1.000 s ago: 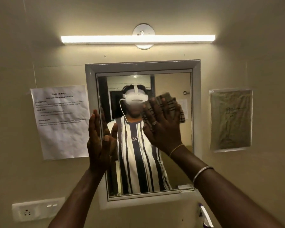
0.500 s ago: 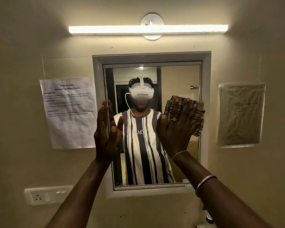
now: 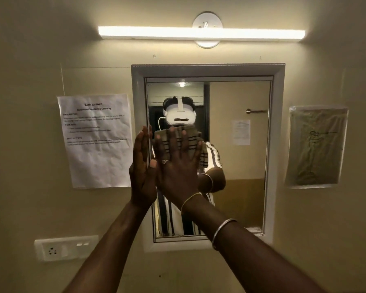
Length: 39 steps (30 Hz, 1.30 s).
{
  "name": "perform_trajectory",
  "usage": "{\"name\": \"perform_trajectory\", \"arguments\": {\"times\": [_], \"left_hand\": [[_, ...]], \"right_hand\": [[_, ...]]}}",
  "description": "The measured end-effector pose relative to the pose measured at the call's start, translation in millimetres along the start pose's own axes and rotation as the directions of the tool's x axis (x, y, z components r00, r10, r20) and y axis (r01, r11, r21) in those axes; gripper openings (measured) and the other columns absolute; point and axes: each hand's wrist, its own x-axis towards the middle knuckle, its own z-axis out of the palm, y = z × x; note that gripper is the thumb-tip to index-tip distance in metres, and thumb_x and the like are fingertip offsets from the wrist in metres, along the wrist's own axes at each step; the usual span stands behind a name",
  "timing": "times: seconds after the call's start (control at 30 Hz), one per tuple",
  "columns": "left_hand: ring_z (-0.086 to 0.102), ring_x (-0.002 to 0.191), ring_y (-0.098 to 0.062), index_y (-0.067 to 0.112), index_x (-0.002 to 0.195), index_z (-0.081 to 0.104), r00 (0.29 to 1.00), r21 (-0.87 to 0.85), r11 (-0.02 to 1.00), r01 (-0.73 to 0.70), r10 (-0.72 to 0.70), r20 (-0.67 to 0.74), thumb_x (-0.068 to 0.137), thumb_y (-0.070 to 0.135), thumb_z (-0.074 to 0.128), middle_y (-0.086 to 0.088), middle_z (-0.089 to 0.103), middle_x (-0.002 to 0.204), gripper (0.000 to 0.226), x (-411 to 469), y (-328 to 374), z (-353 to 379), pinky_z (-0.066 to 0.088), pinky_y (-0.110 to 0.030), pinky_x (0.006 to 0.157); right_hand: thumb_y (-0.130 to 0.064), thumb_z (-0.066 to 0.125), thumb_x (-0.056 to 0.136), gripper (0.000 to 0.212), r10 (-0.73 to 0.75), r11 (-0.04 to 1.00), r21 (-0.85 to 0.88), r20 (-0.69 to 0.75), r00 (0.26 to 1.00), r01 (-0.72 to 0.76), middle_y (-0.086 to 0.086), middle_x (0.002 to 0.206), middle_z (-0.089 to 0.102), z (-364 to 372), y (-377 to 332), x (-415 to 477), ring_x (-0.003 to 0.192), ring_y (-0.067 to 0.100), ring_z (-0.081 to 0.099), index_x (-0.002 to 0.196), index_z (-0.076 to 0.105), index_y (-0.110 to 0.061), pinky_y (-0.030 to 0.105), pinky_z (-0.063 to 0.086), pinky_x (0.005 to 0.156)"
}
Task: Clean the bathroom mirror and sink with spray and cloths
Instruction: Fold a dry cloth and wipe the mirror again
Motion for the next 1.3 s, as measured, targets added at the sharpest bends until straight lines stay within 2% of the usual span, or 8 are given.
{"name": "perform_trajectory", "arguments": {"times": [0.2, 0.37, 0.57, 0.7, 0.77, 0.97, 1.17, 1.3], "left_hand": [[0.023, 0.156, -0.037, -0.006, 0.157, 0.014, 1.0, -0.045, 0.999, 0.008, -0.009, -0.025, 0.108, 0.042, 0.039, -0.026, 0.02, 0.167, 0.072, -1.5, -1.2, 0.6, 0.026, -0.054, 0.123], [0.018, 0.156, -0.042, -0.016, 0.153, 0.01, 0.999, -0.024, 0.999, -0.037, 0.038, 0.03, 0.106, 0.018, 0.033, -0.033, 0.015, 0.165, 0.063, 0.2, 0.5, 2.8, 0.026, -0.054, 0.124], [0.049, 0.142, -0.012, 0.043, 0.152, 0.041, 0.964, 0.095, 0.973, 0.21, -0.19, -0.184, 0.095, 0.025, 0.042, 0.005, 0.056, 0.149, 0.059, -0.3, -5.0, 1.4, 0.045, -0.024, 0.109], [0.034, 0.152, -0.029, -0.002, 0.158, 0.022, 0.998, -0.106, 0.992, 0.063, -0.064, -0.009, 0.104, 0.032, 0.046, -0.025, 0.024, 0.165, 0.068, -1.4, -7.5, 3.4, 0.029, -0.058, 0.121], [0.031, 0.153, -0.033, -0.011, 0.155, 0.012, 0.999, -0.117, 0.993, 0.027, -0.03, -0.018, 0.106, 0.043, 0.048, -0.033, 0.014, 0.165, 0.082, -1.3, -3.7, 6.6, 0.033, -0.049, 0.12], [0.003, 0.157, -0.046, 0.009, 0.158, 0.023, 0.999, -0.266, 0.963, 0.033, -0.024, 0.034, 0.104, 0.036, 0.053, -0.029, 0.002, 0.168, 0.068, -0.4, -4.7, 6.9, 0.016, -0.081, 0.114], [0.003, 0.156, -0.049, -0.014, 0.154, -0.001, 0.999, -0.258, 0.965, 0.051, -0.047, 0.022, 0.106, 0.033, 0.048, -0.035, 0.0, 0.165, 0.083, -0.7, 4.0, 5.2, 0.028, -0.062, 0.121], [0.009, 0.156, -0.046, -0.019, 0.152, 0.001, 1.0, -0.206, 0.978, 0.017, -0.014, 0.017, 0.105, 0.027, 0.042, -0.036, 0.004, 0.165, 0.078, -0.1, 0.8, 2.3, 0.027, -0.056, 0.124]], "right_hand": [[-0.054, 0.034, 0.106, 0.067, -0.213, 0.977, -0.001, -0.041, 0.976, 0.213, 0.008, 0.172, 0.008, 5.3, 9.0, -9.9, 0.158, 0.034, -0.004, 0.163, 0.017, -0.025, 0.069, 0.007, 0.121], [-0.056, 0.035, 0.105, 0.063, -0.394, 0.913, -0.108, 0.009, 0.919, 0.393, 0.006, 0.171, 0.015, 3.1, 55.9, -23.8, 0.158, 0.036, 0.003, 0.161, 0.025, -0.031, 0.069, 0.005, 0.121], [-0.053, 0.051, 0.099, 0.065, -0.187, 0.976, -0.133, -0.105, 0.977, 0.172, 0.011, 0.168, 0.024, -8.2, 106.6, -52.3, 0.155, 0.042, 0.014, 0.158, 0.035, -0.03, 0.071, 0.006, 0.12], [-0.053, 0.056, 0.096, 0.071, -0.054, 0.989, -0.141, -0.132, 0.99, 0.035, 0.016, 0.166, 0.025, -14.7, 142.1, -68.0, 0.154, 0.044, 0.018, 0.157, 0.033, -0.026, 0.074, 0.017, 0.115], [-0.052, 0.057, 0.095, 0.072, 0.033, 0.989, -0.14, -0.154, 0.987, -0.055, 0.017, 0.166, 0.023, -18.1, 154.8, -76.2, 0.154, 0.044, 0.018, 0.157, 0.034, -0.024, 0.074, 0.016, 0.116], [-0.05, 0.048, 0.1, 0.073, 0.286, 0.95, -0.086, -0.146, 0.947, -0.3, 0.015, 0.17, 0.012, -11.9, 140.5, -92.4, 0.157, 0.041, 0.009, 0.162, 0.021, -0.023, 0.074, 0.011, 0.117], [-0.053, 0.035, 0.103, 0.072, 0.481, 0.877, 0.046, -0.083, 0.873, -0.479, 0.012, 0.172, 0.002, 3.5, 82.3, -88.0, 0.158, 0.039, -0.002, 0.164, 0.012, -0.02, 0.072, 0.009, 0.117], [-0.053, 0.034, 0.104, 0.077, 0.326, 0.945, 0.059, -0.066, 0.943, -0.323, 0.014, 0.171, -0.007, 11.5, 39.1, -83.4, 0.157, 0.04, -0.004, 0.163, -0.005, -0.025, 0.074, 0.006, 0.118]]}}
